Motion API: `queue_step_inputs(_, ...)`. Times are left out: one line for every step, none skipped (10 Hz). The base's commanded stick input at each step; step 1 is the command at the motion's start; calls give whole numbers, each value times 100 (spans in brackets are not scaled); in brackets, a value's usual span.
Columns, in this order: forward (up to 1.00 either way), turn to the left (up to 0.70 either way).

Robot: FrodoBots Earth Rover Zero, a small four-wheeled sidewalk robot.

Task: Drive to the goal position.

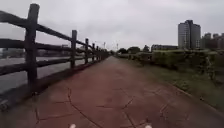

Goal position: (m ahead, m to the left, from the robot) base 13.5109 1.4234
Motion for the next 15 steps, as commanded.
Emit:
queue_step_inputs(100,-40)
queue_step_inputs(100,0)
queue_step_inputs(100,0)
queue_step_inputs(100,0)
queue_step_inputs(100,0)
queue_step_inputs(100,0)
queue_step_inputs(100,0)
queue_step_inputs(100,0)
queue_step_inputs(100,0)
queue_step_inputs(100,0)
queue_step_inputs(100,0)
queue_step_inputs(100,0)
queue_step_inputs(100,0)
queue_step_inputs(100,0)
queue_step_inputs(100,0)
